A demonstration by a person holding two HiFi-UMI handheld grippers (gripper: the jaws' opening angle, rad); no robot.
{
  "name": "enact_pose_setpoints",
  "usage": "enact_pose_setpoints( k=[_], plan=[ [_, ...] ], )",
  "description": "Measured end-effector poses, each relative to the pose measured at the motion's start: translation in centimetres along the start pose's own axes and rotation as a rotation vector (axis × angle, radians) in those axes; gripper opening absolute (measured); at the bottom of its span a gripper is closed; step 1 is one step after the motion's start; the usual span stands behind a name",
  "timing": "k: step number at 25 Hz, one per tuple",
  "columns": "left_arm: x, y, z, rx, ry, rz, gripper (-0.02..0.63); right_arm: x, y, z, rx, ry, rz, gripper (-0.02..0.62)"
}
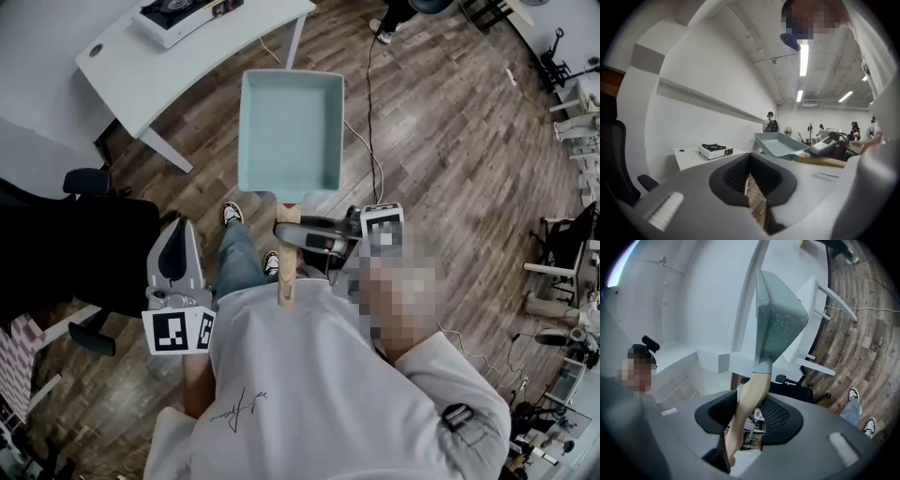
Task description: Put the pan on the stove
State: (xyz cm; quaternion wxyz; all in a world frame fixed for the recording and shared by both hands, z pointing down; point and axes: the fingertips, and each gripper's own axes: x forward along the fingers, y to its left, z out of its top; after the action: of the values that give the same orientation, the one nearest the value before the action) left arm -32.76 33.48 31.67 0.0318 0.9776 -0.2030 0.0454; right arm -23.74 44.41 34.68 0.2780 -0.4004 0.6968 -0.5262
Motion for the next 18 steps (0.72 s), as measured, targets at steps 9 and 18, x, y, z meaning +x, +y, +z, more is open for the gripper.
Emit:
enact_pose_setpoints(
  k=[9,18],
  plan=[
    [8.2,6.3,3.3,-0.003,-0.039,-0.036,0.003,3.7,-0.5,7.9,-0.013,-0.048,-0.009,0.158],
    [15.4,13.1,6.4,0.014,-0.075,-0.092,0.003,9.0,-0.8,15.7,-0.027,-0.106,0.007,0.161]
  ],
)
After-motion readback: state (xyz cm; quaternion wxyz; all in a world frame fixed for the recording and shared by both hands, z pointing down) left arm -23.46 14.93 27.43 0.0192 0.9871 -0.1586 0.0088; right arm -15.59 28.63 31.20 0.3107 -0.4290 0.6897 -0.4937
